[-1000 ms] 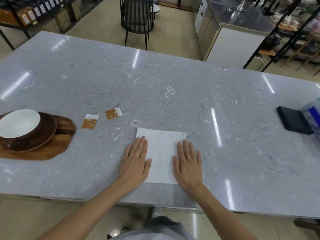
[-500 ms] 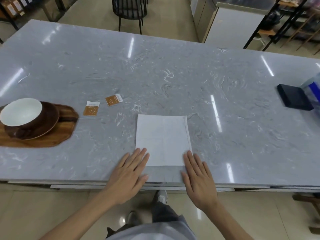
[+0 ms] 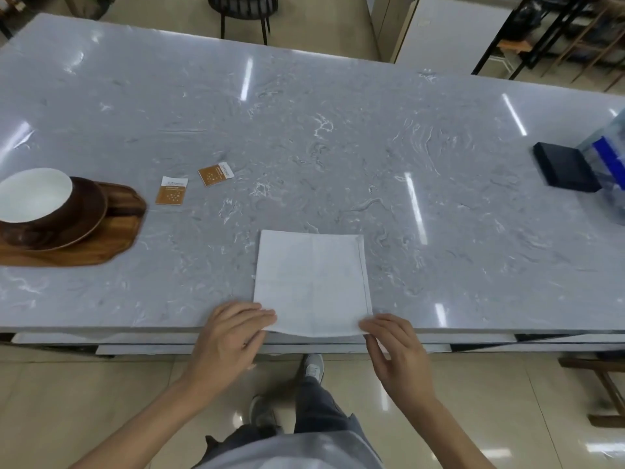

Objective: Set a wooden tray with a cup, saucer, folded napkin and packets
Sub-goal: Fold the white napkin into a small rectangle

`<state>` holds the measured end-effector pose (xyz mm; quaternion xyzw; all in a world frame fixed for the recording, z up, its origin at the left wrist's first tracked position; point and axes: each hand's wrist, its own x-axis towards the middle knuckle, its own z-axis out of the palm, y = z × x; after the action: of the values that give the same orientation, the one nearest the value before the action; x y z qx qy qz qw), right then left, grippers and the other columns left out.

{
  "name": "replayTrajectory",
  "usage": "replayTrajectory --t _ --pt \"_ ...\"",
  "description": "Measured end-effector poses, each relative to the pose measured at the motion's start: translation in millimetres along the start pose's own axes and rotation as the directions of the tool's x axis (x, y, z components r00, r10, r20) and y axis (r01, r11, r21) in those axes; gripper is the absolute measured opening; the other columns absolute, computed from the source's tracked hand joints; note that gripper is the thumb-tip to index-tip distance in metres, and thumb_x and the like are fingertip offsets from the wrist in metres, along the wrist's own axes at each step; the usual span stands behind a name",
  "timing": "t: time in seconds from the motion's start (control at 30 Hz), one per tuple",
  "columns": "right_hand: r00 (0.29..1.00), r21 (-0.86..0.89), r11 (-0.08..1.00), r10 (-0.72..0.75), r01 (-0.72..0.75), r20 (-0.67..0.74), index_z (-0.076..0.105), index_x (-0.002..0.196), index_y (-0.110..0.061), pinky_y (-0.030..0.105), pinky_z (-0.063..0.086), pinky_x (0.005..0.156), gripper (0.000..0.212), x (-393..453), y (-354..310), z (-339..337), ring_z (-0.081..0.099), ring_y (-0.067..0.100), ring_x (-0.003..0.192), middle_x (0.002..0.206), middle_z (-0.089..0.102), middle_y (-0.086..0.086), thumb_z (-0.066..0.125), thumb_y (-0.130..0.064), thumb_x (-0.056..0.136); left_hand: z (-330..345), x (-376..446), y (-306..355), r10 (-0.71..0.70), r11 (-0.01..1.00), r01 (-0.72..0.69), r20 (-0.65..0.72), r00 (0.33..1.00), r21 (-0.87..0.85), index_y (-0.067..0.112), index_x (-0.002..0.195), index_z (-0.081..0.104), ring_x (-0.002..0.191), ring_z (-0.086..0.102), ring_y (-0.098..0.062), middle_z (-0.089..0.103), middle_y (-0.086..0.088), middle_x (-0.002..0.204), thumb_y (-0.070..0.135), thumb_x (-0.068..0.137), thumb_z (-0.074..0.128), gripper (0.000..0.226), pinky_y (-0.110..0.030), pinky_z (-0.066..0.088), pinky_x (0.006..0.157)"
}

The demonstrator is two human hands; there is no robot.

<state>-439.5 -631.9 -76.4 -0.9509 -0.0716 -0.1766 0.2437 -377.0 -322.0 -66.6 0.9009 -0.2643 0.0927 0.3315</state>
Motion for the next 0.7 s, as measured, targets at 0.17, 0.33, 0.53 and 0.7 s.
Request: replayTrajectory --t 0.17,0.33,0.53,0.7 --pt "0.989 0.29 0.951 0.131 -0.108 -0.062 0.076 0.107 -0.026 0.018 0.052 0.093 0.018 37 -19 -46 0.068 0.006 0.109 0.107 0.073 -0.018 0.073 -0.016 0.093 -42 31 15 -0.214 0.918 0.186 -0.04 0.976 -0.35 0.023 0.103 0.078 0.108 0.064 -0.007 0.074 0.013 0.106 0.028 0.092 0.071 0.014 -0.013 0.046 0.1" --pt "0.948 0.561 0.804 0.303 -0.199 -0.097 0.075 0.099 -0.039 0.012 0.054 0.08 0.017 99 -51 -95 0.072 0.009 0.092 0.099 0.076 -0.014 0.073 -0.023 0.094 -89 87 38 -0.313 0.819 0.249 -0.038 0.949 -0.517 0.036 0.093 0.078 0.081 0.069 -0.006 0.075 0.008 0.091 0.037 0.085 0.071 0.01 -0.012 0.051 0.073" --pt "0.908 0.637 0.751 0.372 -0.173 -0.192 0.075 0.095 -0.036 0.012 0.053 0.066 0.013 142 -82 -115 0.071 0.008 0.09 0.096 0.077 -0.014 0.074 -0.024 0.094 -108 125 60 -0.364 0.828 0.191 -0.246 0.898 -0.528 0.025 0.076 0.072 0.059 0.052 -0.001 0.057 0.011 0.062 0.025 0.086 0.078 0.012 -0.008 0.04 0.056" --pt "0.91 0.608 0.793 0.287 -0.051 -0.299 0.073 0.098 -0.04 0.008 0.052 0.075 0.01 160 -100 -124 0.073 0.006 0.095 0.102 0.076 -0.017 0.072 -0.03 0.097 -128 137 74 -0.334 0.833 0.111 -0.333 0.882 -0.542 0.025 0.082 0.072 0.073 0.066 -0.022 0.072 -0.002 0.079 0.028 0.09 0.073 0.009 -0.027 0.05 0.058"
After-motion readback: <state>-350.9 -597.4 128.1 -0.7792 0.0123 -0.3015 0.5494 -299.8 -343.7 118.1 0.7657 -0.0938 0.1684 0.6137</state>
